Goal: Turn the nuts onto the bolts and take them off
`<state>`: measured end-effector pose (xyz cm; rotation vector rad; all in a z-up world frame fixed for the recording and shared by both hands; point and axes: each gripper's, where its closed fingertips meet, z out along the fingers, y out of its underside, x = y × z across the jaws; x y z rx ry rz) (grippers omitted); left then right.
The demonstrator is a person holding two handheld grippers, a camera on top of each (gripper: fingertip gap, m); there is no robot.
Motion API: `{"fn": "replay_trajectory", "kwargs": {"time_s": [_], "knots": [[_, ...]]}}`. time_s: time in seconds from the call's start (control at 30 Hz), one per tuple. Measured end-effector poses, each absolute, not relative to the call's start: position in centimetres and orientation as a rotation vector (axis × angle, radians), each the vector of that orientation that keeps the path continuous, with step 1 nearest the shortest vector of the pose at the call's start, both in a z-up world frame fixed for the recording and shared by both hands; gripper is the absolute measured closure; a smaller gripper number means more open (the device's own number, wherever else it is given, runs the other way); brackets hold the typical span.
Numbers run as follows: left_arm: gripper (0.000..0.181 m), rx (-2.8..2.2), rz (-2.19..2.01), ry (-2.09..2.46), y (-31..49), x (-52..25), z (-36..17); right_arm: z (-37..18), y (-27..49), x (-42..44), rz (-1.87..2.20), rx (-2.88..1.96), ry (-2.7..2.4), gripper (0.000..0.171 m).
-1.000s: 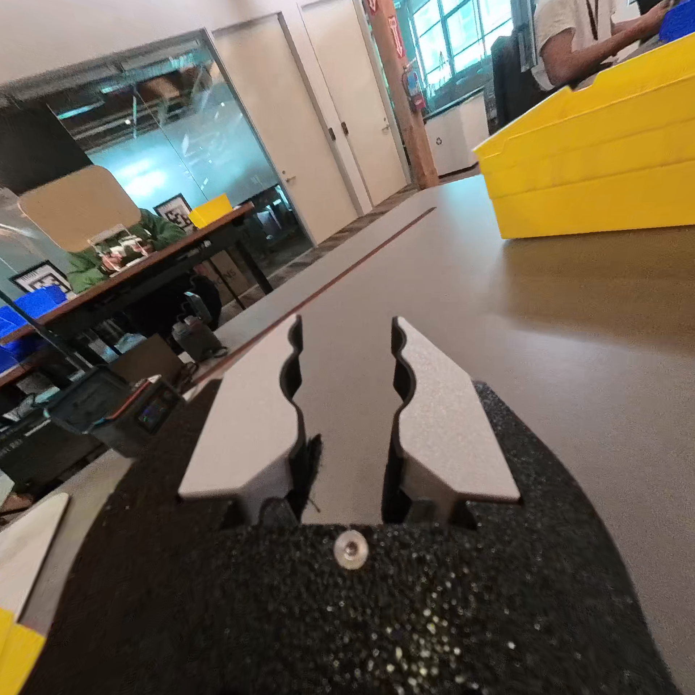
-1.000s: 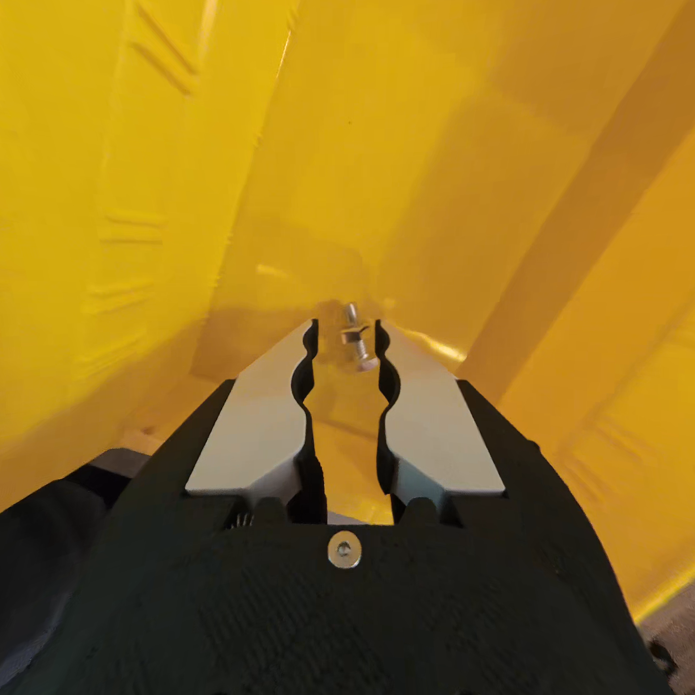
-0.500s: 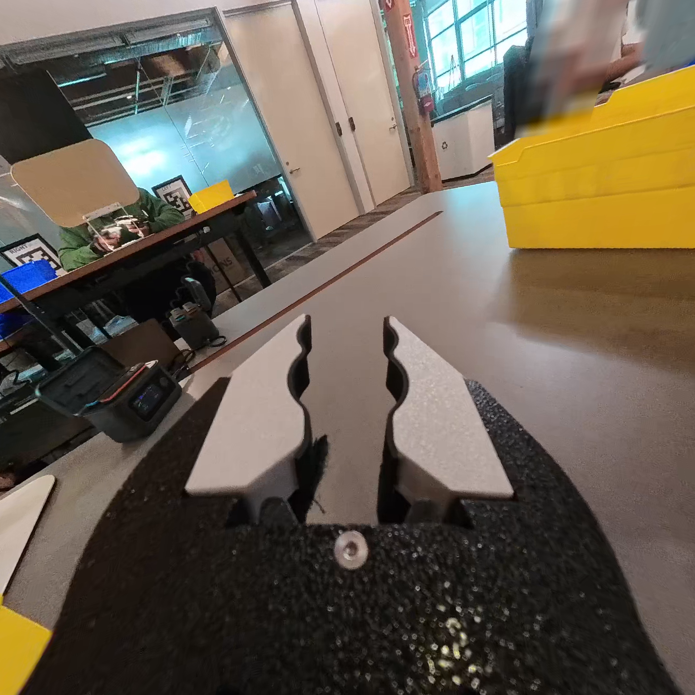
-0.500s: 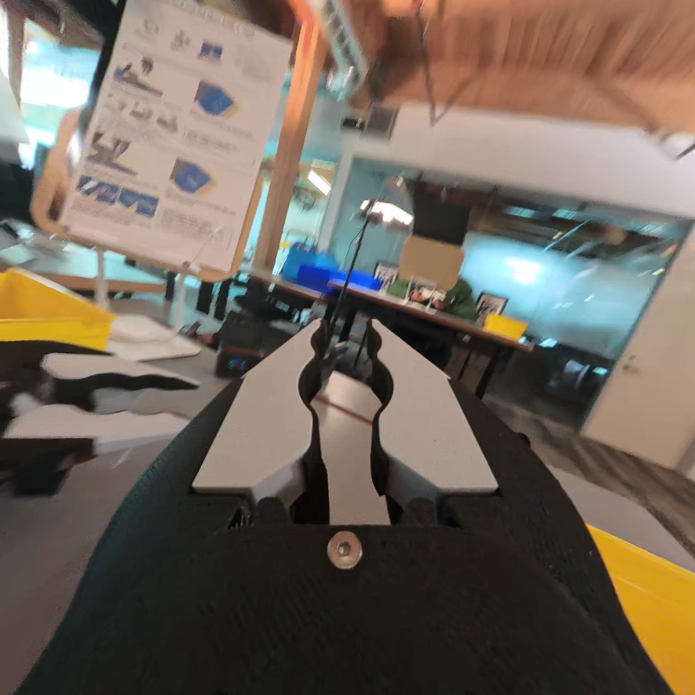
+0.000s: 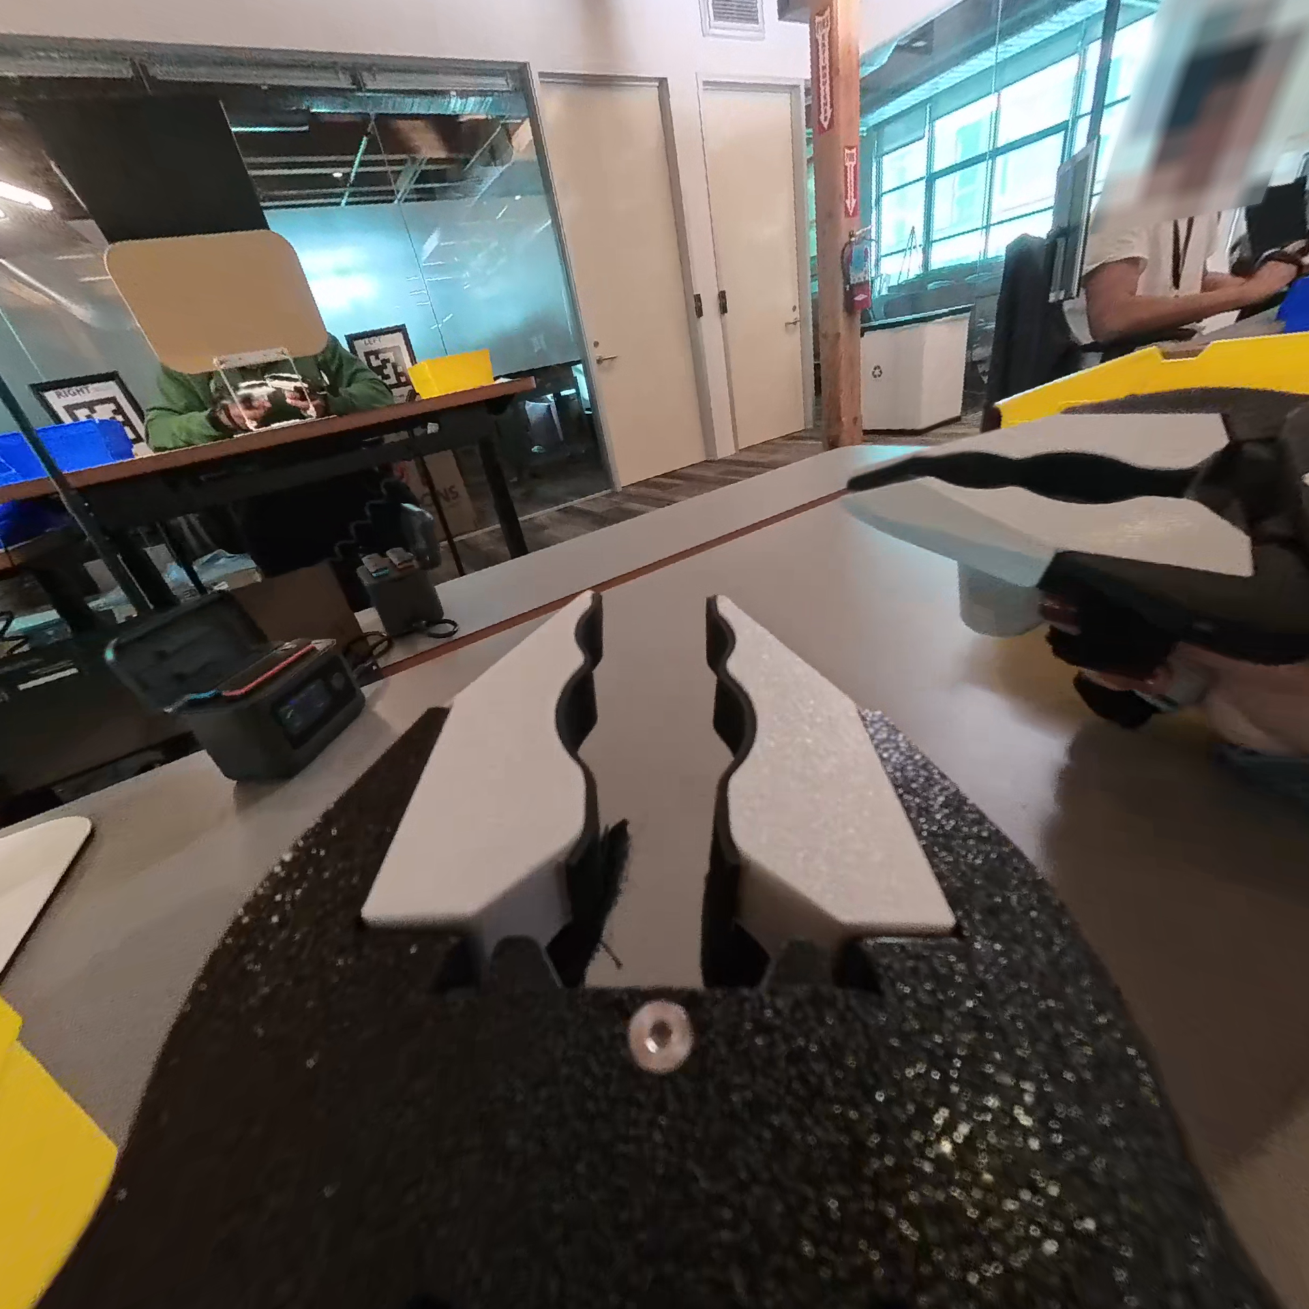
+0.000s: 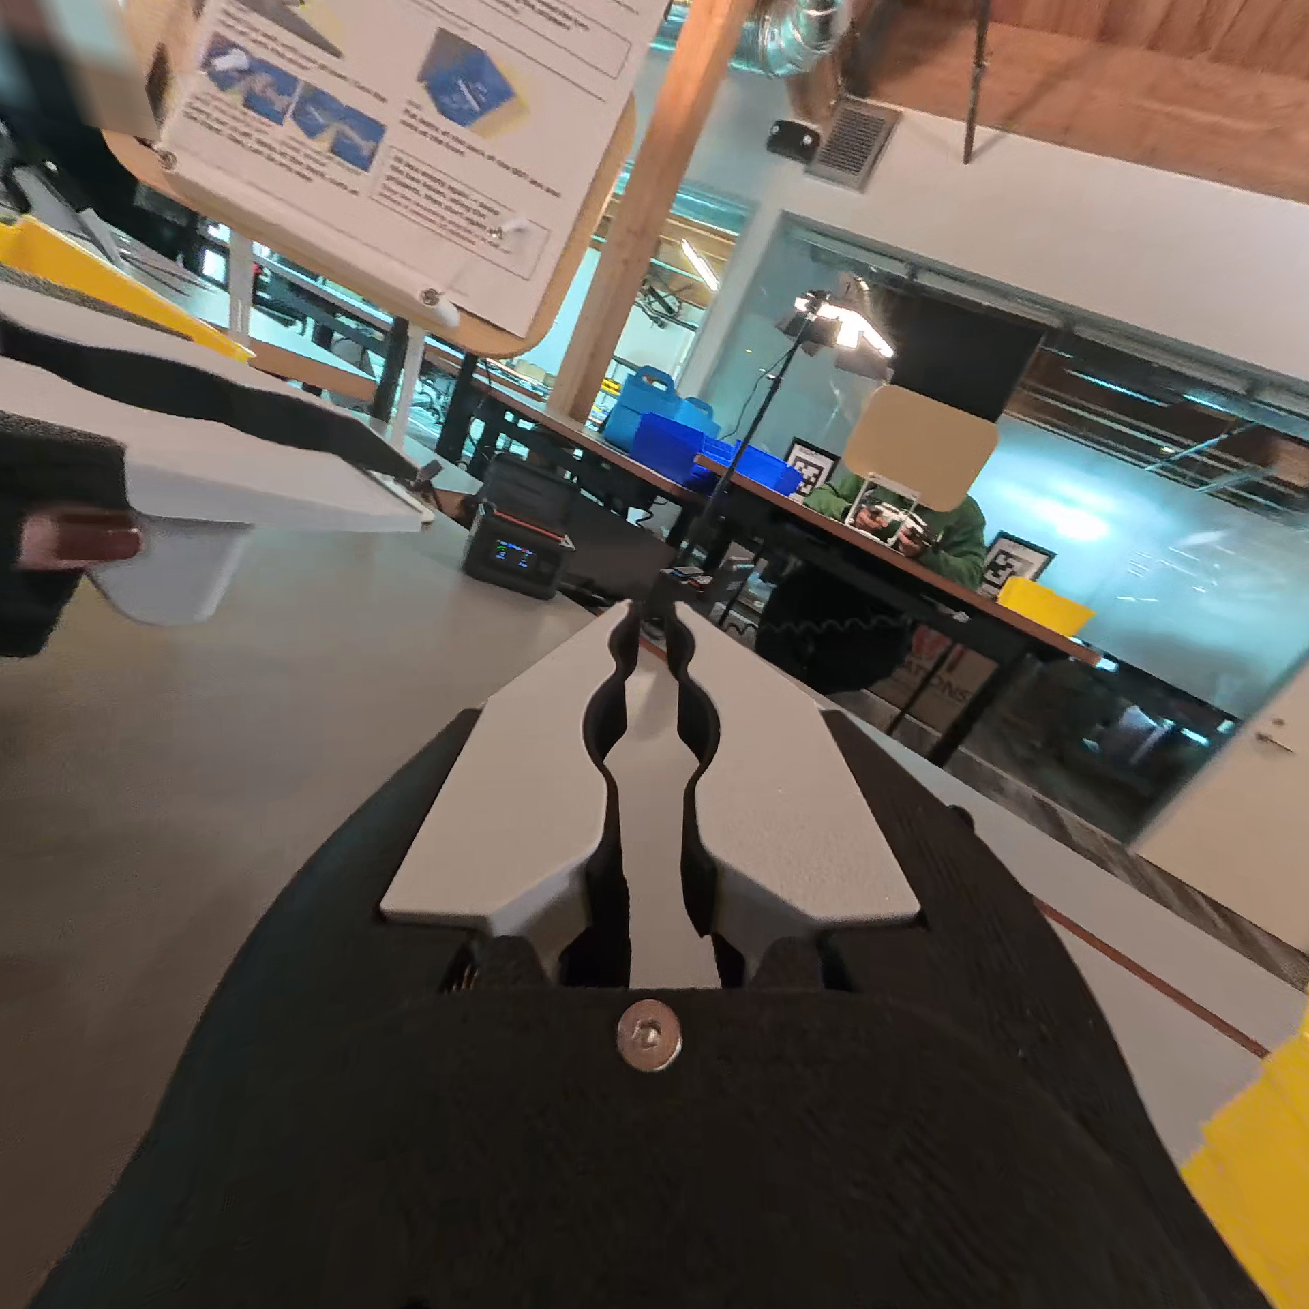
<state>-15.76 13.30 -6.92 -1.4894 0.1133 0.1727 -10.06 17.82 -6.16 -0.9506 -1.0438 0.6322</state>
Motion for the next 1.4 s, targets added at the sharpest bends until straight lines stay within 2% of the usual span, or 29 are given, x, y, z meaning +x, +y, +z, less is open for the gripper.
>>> {"fn": "replay_trajectory", "kwargs": {"time_s": [1.17,1.23,1.4], "knots": [[0.161,-1.478,0.148,0.123,12.9,-15.8,-6.9,-6.2,17.0,-10.2,0.752,-0.949,-1.066,0.166],[0.178,-1.424,0.159,0.225,11.8,-14.3,-5.6,-6.3,16.8,-10.5,0.751,-0.936,-1.079,0.166],[0.181,-1.305,0.263,0.272,8.1,-12.7,-0.5,-6.3,16.2,-10.3,0.756,-0.9,-1.104,0.167]]}}
